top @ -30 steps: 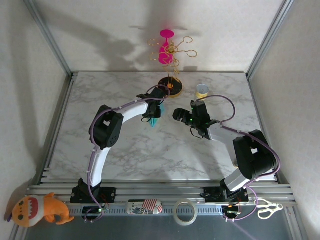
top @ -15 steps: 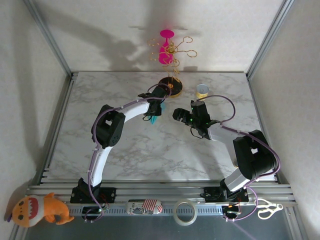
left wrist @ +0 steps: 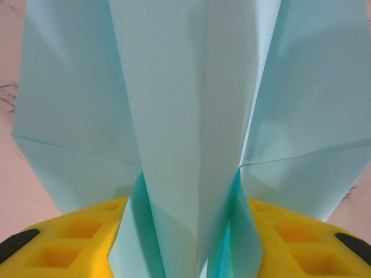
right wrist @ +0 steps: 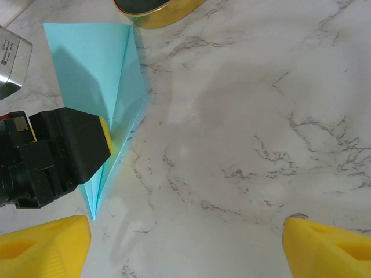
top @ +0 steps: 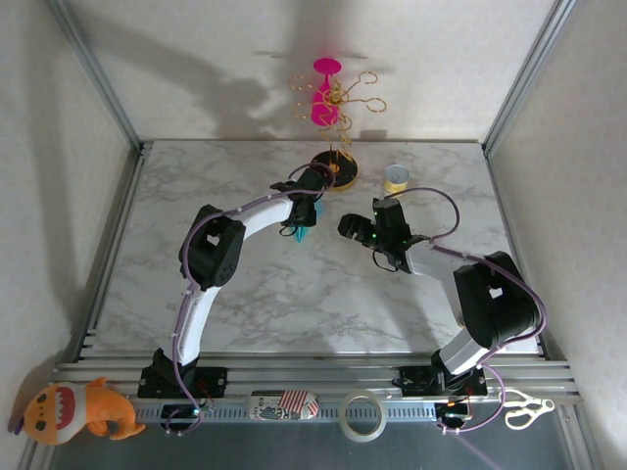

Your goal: Fold a paper plane with a square sheet of paper (pick it up from the middle)

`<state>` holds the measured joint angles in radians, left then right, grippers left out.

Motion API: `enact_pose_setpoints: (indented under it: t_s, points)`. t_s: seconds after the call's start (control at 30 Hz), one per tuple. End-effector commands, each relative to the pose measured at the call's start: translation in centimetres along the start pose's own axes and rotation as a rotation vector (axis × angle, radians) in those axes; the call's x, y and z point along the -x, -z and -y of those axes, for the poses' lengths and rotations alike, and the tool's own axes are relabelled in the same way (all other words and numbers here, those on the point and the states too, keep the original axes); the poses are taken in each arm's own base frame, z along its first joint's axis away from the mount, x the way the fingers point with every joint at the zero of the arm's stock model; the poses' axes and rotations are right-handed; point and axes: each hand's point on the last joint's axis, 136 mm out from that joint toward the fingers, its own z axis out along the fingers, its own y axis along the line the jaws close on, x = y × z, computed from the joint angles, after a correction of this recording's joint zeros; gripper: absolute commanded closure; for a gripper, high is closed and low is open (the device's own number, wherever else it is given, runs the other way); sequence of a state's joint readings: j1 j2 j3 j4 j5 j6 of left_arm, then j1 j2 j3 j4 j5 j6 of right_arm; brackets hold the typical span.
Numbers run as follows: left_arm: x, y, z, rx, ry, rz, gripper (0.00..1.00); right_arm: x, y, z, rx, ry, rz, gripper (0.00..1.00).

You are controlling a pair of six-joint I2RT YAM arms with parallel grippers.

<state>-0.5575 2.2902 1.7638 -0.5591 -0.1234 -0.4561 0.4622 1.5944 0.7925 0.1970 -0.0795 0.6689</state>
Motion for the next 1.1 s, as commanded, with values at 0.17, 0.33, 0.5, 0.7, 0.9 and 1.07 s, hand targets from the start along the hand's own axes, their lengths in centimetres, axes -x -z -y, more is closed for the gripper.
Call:
enact_pose_setpoints:
  t_s: [0.17, 0.33, 0.5, 0.7, 0.9, 1.07]
  points:
    - [-2.8, -1.6, -0.8, 0.039, -0.021, -0.090, 0.52, 0.6, -0.2, -0.3, 0.006, -0.010, 0.004, 0.14]
    - [-2.3, -1.1, -0.5, 0.026, -0.015, -0.080, 0.55, 0.8, -0.1, -0.3, 0.003, -0.010, 0.007, 0.14]
    - [0.8, 2.4, 0.4, -0.025, 0.020, 0.006, 0.54, 1.2, 0.0, -0.5, 0.005, -0.007, 0.017, 0.14]
    - [3.1, 5.6, 0.4, -0.047, 0.067, 0.087, 0.53, 1.3, 0.0, -0.7, 0.008, -0.013, 0.018, 0.14]
    - [3.8, 6.9, 0.3, -0.060, 0.080, 0.111, 0.52, 1.5, 0.0, -0.9, 0.010, -0.013, 0.020, 0.14]
    - [4.8, 8.9, 0.2, -0.076, 0.096, 0.150, 0.52, 2.4, 0.6, -1.2, -0.003, 0.004, 0.042, 0.14]
